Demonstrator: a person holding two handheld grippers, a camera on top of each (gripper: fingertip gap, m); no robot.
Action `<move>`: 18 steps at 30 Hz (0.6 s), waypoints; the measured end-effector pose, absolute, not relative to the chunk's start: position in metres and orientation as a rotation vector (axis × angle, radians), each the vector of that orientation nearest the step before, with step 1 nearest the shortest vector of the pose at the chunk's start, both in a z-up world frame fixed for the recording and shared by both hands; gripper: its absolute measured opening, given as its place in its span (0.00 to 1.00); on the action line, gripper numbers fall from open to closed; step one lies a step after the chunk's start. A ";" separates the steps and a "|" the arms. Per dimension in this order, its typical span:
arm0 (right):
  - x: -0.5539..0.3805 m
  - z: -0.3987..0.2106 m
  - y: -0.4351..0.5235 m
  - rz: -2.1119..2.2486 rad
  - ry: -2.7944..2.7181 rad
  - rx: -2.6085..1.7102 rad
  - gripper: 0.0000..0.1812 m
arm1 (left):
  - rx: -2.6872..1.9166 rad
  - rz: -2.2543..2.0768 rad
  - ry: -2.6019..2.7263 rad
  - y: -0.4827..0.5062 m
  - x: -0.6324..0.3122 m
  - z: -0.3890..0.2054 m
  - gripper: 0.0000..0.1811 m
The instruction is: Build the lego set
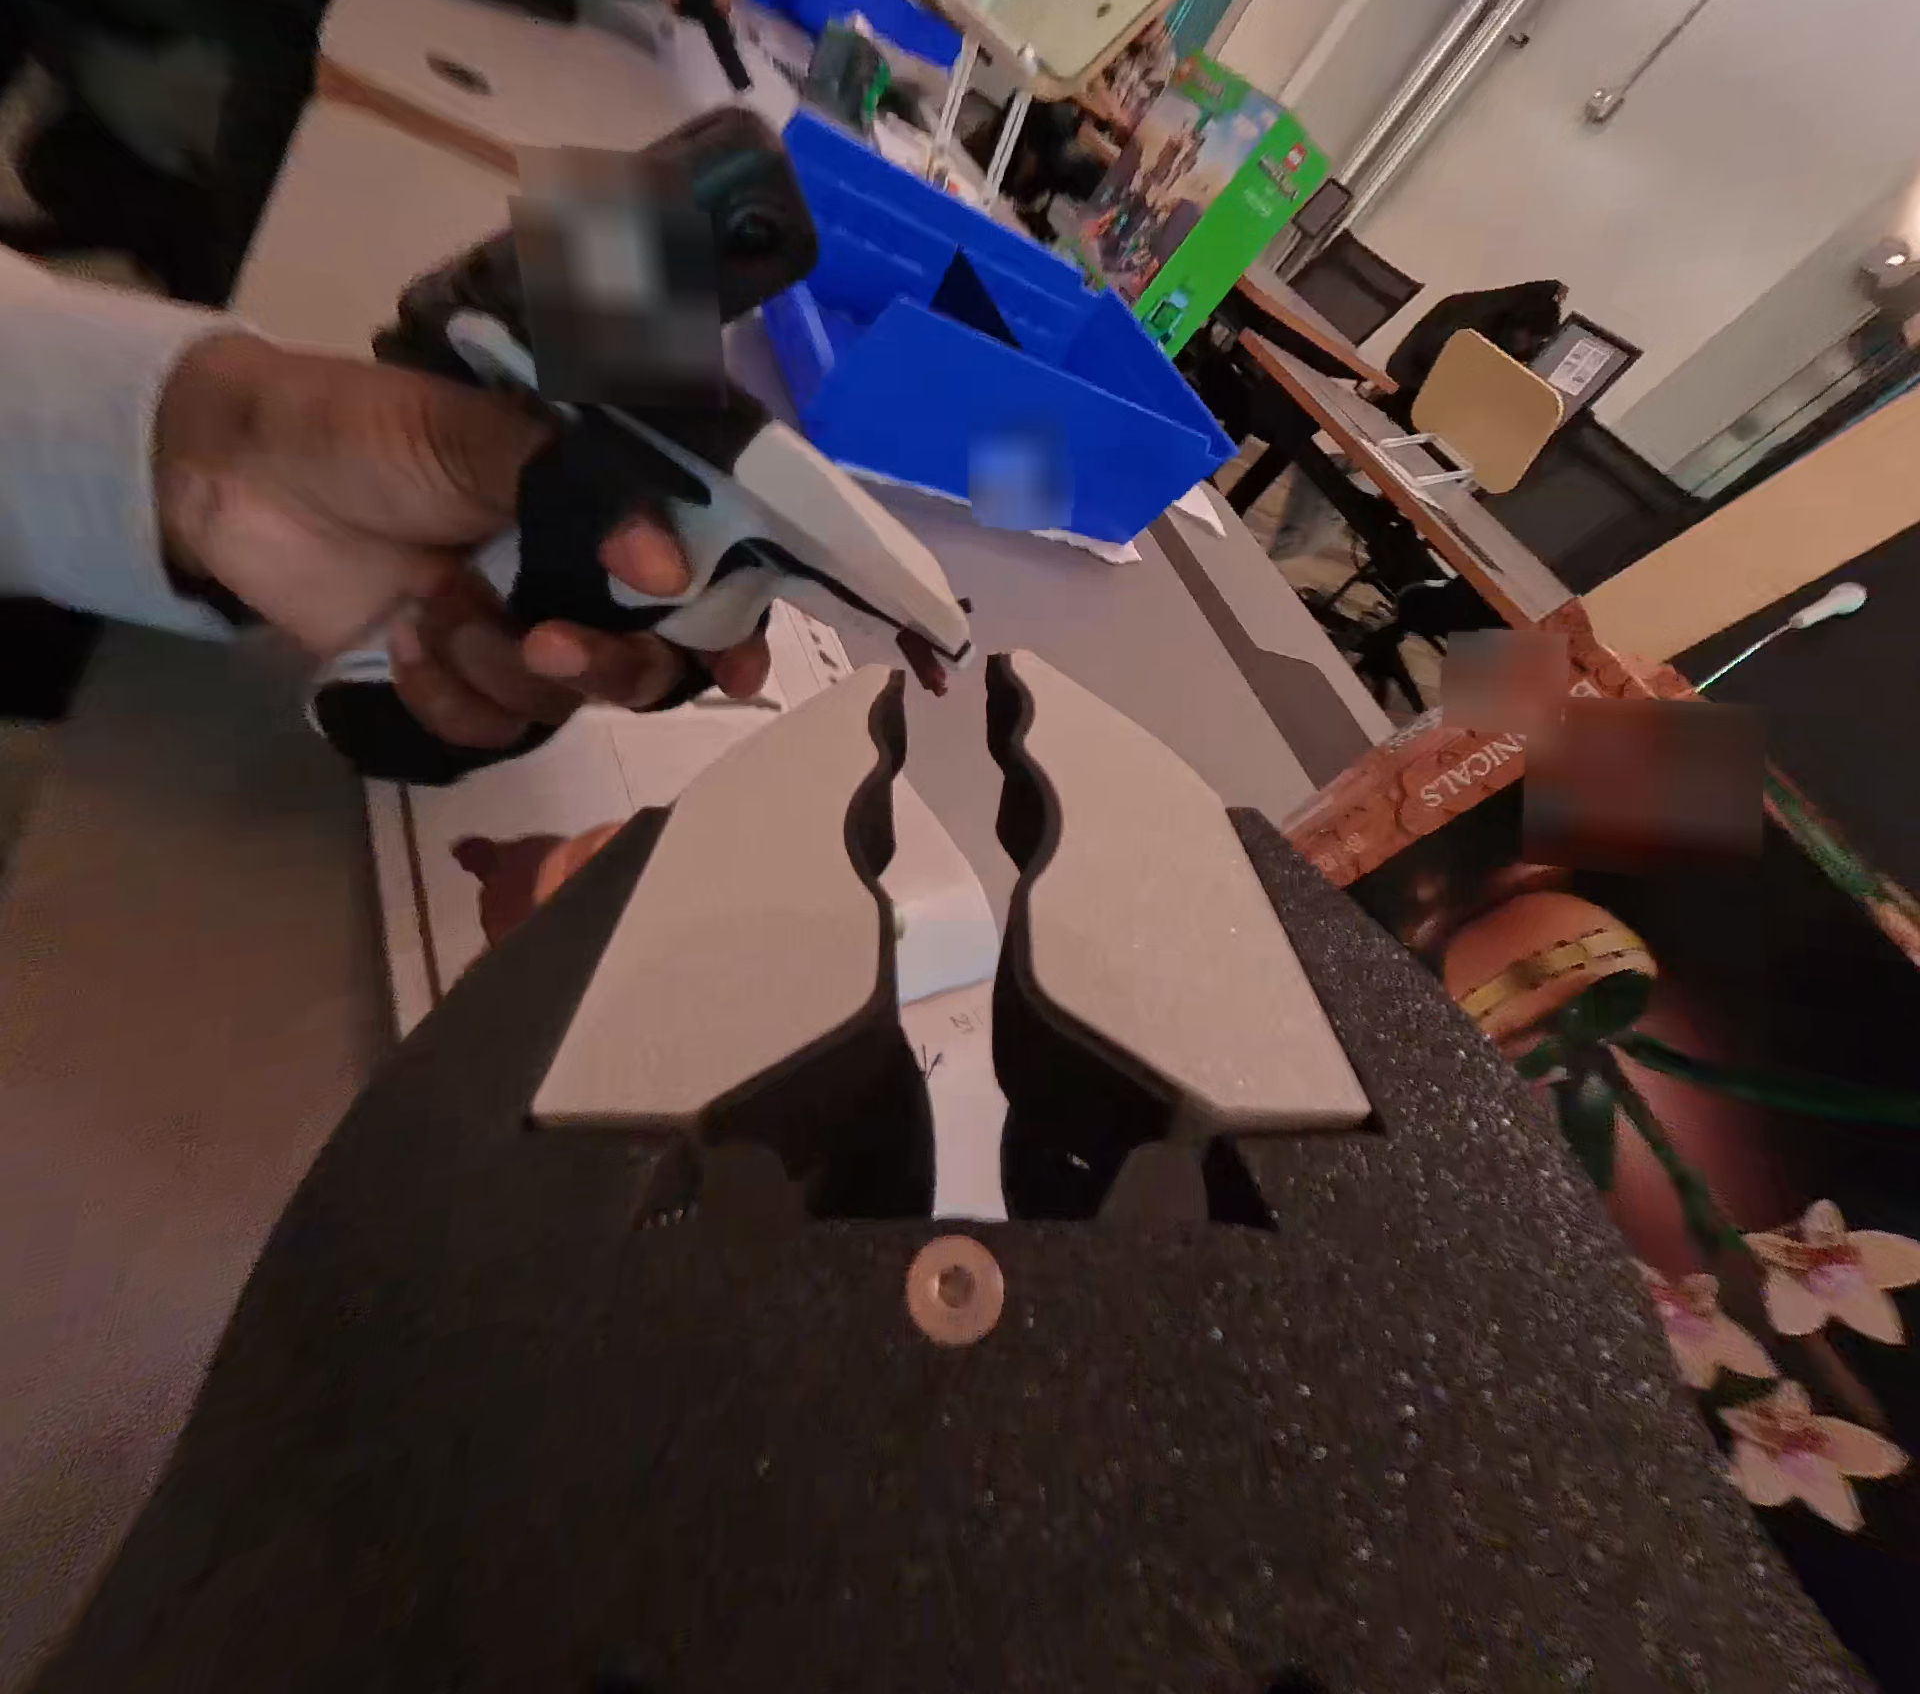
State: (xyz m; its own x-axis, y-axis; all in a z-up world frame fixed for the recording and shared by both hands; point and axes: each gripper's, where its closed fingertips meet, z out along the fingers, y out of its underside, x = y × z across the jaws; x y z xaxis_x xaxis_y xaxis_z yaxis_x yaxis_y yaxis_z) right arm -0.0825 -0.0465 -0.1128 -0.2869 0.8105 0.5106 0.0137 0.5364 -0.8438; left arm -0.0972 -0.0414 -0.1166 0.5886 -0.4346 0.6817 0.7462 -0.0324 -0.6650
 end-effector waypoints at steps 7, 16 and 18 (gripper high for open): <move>-0.084 -0.126 -0.040 0.750 -1.712 -0.706 0.04 | -1.287 -1.054 -0.333 -0.035 -0.080 -0.117 0.01; -0.074 -0.150 -0.030 0.888 -1.739 -0.891 0.02 | -1.376 -1.000 -0.346 -0.031 -0.086 -0.134 0.01; -0.068 -0.158 -0.022 0.980 -1.723 -0.997 0.02 | -1.615 -0.860 -0.235 -0.034 -0.084 -0.161 0.02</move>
State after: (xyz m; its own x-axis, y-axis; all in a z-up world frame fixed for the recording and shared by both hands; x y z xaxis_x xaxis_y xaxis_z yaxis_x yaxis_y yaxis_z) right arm -0.0675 -0.0217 -0.1576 -0.2794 0.9118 0.3011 0.2072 0.3634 -0.9083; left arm -0.0843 -0.0336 -0.1613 0.7032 -0.3068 0.6414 0.5906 -0.2503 -0.7672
